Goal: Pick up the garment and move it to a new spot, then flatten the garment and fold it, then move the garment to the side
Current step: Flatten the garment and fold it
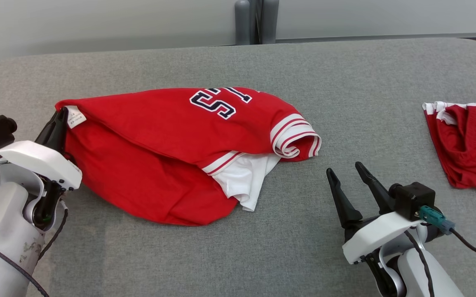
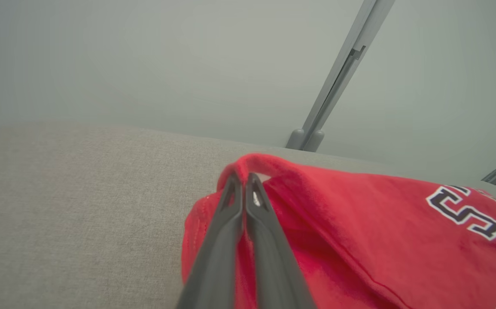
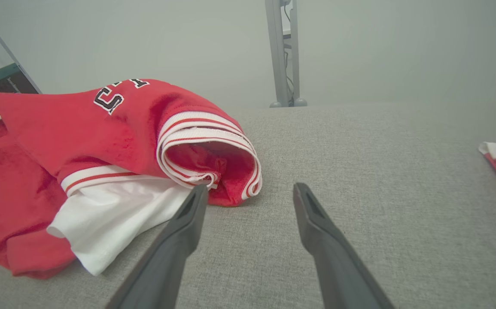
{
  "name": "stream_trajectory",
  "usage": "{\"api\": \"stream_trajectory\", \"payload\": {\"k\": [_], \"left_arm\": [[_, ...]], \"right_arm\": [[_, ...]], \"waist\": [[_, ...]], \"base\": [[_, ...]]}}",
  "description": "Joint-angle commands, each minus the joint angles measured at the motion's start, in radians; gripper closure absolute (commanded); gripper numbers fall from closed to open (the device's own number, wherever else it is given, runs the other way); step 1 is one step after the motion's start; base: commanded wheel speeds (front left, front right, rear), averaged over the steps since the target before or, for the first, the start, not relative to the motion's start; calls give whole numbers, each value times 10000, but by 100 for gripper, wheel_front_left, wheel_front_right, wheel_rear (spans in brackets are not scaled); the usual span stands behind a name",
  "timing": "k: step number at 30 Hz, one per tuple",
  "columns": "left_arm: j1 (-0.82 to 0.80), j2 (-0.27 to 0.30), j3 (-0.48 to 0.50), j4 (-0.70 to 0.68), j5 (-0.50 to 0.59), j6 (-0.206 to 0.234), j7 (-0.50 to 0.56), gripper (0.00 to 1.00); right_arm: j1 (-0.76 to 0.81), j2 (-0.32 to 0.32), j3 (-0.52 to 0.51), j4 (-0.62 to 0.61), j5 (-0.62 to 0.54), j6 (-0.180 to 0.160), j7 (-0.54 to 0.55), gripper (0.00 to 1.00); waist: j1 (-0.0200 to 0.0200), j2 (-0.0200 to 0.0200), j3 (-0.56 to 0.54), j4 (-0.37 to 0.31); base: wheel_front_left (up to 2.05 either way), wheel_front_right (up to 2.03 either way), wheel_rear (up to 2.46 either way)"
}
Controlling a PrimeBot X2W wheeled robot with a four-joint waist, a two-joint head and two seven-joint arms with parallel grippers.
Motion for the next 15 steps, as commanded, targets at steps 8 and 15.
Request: {"api": "stream_trajectory", "payload": {"k": [8,15], "left_arm": [[-606,-288,178,1058,228,-75,-414,100],[-964,-585,28,1913,257,-113,-334,0]], "right_arm": [[-250,-46,329,259,100,3,2,0],[-499,-46,945,407,154,3,70,0]], "waist": [[0,0,-64,171],[0,0,-24,284]], "base": [[0,0,0],[0,0,0]]}}
